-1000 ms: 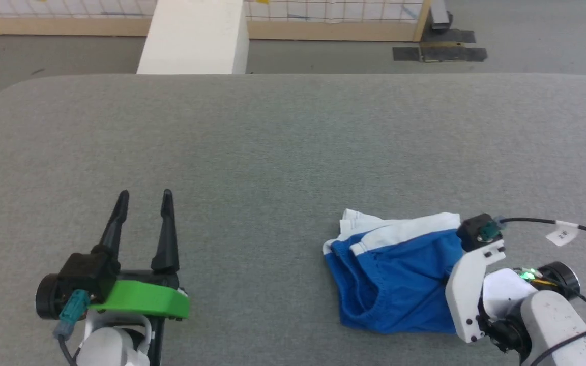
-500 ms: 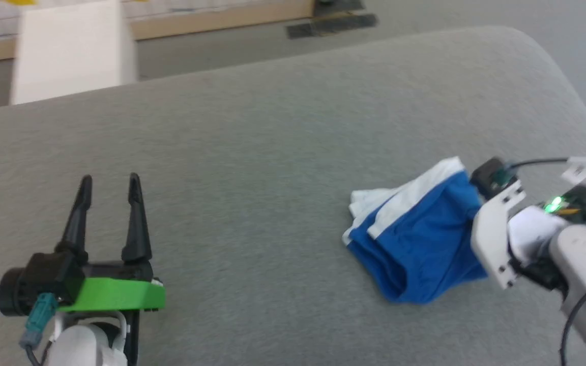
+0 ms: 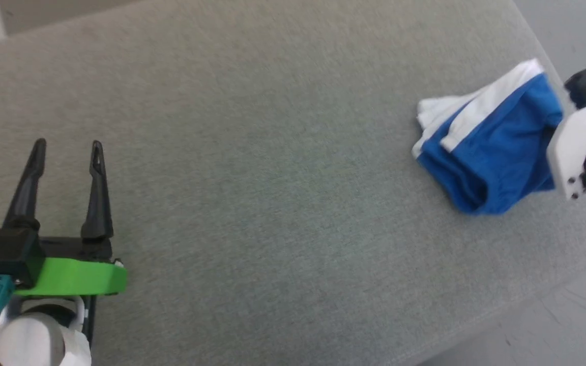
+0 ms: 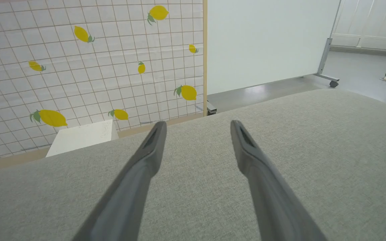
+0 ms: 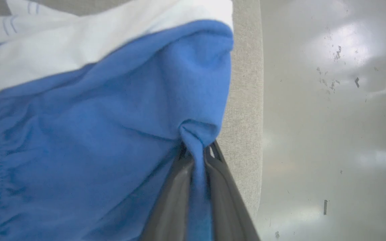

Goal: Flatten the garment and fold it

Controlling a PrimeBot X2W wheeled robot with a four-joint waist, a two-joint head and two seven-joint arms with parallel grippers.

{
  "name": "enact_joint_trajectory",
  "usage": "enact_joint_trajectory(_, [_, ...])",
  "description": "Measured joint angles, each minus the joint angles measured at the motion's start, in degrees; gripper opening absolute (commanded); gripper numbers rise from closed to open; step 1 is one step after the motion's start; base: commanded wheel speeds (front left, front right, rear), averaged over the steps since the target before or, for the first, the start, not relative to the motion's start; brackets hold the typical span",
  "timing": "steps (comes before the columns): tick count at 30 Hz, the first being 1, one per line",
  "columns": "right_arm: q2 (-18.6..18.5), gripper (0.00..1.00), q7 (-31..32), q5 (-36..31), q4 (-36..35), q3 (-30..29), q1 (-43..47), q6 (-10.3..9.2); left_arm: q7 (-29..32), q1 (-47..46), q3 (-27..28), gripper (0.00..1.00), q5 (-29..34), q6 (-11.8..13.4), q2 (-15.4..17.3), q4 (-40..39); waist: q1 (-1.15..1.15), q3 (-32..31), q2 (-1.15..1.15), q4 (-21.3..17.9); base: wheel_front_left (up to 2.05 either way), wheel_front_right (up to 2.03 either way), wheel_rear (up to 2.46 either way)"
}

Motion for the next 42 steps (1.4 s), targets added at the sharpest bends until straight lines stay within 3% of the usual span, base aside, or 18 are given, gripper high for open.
enact_joint_trajectory(10, [1.6, 0.00, -6.3, -4.4, 13.3, -8.9, -5.8, 0.00, 4.3, 0.0, 0.3, 1.00, 0.3, 0.0, 2.1, -5.3, 0.00, 7.0, 0.00, -2.9, 0.00, 0.00, 0.00])
enact_joint_trajectory(11, [1.5, 0.09, -7.2, -5.3, 14.3, -10.1, -6.2, 0.00, 4.5, 0.0, 0.3, 1.00, 0.3, 0.1, 2.2, -5.5, 0.00, 7.5, 0.00, -2.9, 0.00, 0.00, 0.00])
enact_joint_trajectory(12, [1.5, 1.00, -8.1, -6.4, 15.2, -11.1, -6.7, 0.00, 4.6, 0.0, 0.3, 1.00, 0.3, 0.1, 2.3, -5.6, 0.00, 7.8, 0.00, -2.8, 0.00, 0.00, 0.00])
enact_joint_trajectory(17, [1.4, 1.00, -13.4, -9.9, 16.2, -14.4, -8.5, 0.00, 4.0, 0.3, 0.3, 1.00, 0.2, 0.6, 2.0, -5.1, 0.00, 7.4, 0.00, -1.9, 0.00, 0.00, 0.00])
enact_joint_trajectory(22, [0.5, 1.00, -20.4, -11.4, 11.2, -14.5, -9.1, 0.00, 0.9, 0.6, -0.6, 1.00, -0.7, 1.4, 0.0, -1.5, 0.00, 4.5, 0.00, -0.8, 0.00, 0.00, 0.00])
enact_joint_trajectory(26, [0.2, 1.00, -24.7, -9.8, 3.7, -14.1, -8.8, 0.00, -1.8, 0.9, -1.5, 1.00, -1.5, 1.7, -1.8, 2.0, -0.01, 1.3, 0.00, 0.4, 0.00, 0.00, 0.00])
enact_joint_trajectory(32, [2.1, 1.00, -30.5, -4.5, -14.0, -16.0, -2.6, -0.02, -4.7, 0.7, -2.1, 1.00, -2.6, 2.3, -3.7, 7.6, -0.01, -4.4, 0.00, 4.0, 0.00, 0.00, 0.00])
enact_joint_trajectory(35, [5.2, 1.00, -30.6, -3.6, -20.6, -17.0, 2.3, 0.01, -5.6, 0.2, -2.3, 1.00, -3.6, 2.5, -4.4, 9.6, -0.01, -6.7, 0.00, 6.3, 0.00, 0.00, 0.00])
enact_joint_trajectory(42, [20.8, 1.00, -33.0, -6.6, -31.3, -25.7, 17.2, -0.02, -6.9, -0.6, -2.6, 1.00, -4.2, 3.9, -5.8, 13.3, -0.01, -12.2, 0.00, 13.1, 0.00, 0.00, 0.00])
